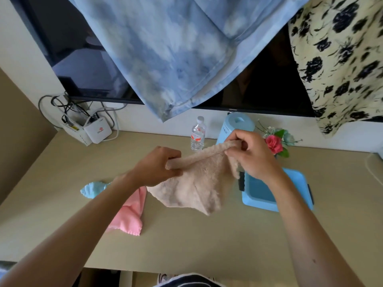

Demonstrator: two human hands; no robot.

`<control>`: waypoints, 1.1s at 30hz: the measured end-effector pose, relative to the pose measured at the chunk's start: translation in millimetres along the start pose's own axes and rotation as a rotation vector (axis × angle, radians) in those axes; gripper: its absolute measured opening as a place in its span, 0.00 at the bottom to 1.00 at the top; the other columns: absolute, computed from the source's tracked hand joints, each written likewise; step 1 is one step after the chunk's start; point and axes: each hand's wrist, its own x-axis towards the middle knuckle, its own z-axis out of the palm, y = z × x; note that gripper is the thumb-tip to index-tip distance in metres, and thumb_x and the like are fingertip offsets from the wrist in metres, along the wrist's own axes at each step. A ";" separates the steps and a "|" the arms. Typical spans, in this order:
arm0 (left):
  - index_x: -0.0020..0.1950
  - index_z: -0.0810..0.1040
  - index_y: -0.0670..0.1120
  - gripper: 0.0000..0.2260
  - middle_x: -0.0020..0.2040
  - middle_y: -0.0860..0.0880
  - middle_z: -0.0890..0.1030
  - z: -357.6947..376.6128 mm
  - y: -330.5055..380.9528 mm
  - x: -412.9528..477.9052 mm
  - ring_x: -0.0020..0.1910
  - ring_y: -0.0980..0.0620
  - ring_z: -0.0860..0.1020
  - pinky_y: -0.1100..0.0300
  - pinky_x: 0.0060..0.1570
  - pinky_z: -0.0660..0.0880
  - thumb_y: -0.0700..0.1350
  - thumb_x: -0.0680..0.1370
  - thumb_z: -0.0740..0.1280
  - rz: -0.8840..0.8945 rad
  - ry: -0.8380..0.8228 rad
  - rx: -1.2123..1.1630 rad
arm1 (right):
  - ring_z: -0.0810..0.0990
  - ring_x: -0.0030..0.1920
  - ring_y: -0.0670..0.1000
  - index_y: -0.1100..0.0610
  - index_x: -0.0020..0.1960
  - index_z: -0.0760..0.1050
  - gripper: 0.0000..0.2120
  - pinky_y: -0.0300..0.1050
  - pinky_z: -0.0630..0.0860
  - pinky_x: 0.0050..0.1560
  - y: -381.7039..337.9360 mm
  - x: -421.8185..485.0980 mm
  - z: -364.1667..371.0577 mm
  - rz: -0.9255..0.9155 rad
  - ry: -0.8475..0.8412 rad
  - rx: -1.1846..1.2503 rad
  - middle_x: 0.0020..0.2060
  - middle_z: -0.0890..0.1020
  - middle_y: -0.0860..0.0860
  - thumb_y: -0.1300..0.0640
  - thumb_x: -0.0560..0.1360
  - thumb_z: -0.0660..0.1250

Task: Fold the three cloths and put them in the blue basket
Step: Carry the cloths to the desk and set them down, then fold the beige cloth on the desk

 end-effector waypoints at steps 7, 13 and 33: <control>0.34 0.71 0.45 0.11 0.30 0.50 0.73 -7.3 -21.3 20.1 0.33 0.45 0.71 0.68 0.33 0.63 0.50 0.66 0.69 -0.066 0.034 0.092 | 0.68 0.28 0.43 0.58 0.42 0.76 0.06 0.40 0.65 0.33 42.1 -2.0 -24.0 0.081 0.126 -0.012 0.28 0.71 0.46 0.66 0.73 0.71; 0.39 0.78 0.43 0.04 0.35 0.50 0.78 -11.6 -20.9 17.8 0.34 0.46 0.74 0.64 0.34 0.68 0.38 0.70 0.73 0.005 0.230 0.110 | 0.71 0.34 0.46 0.54 0.41 0.74 0.11 0.42 0.69 0.37 72.1 -17.7 -24.1 0.080 0.200 0.054 0.33 0.74 0.44 0.68 0.72 0.70; 0.46 0.82 0.52 0.06 0.42 0.58 0.83 182.8 -103.1 -130.7 0.42 0.57 0.81 0.57 0.47 0.77 0.52 0.73 0.73 -0.322 -0.393 -0.046 | 0.72 0.32 0.41 0.50 0.36 0.74 0.10 0.36 0.68 0.34 211.0 -191.1 121.7 0.658 -0.469 -0.021 0.30 0.76 0.44 0.62 0.67 0.73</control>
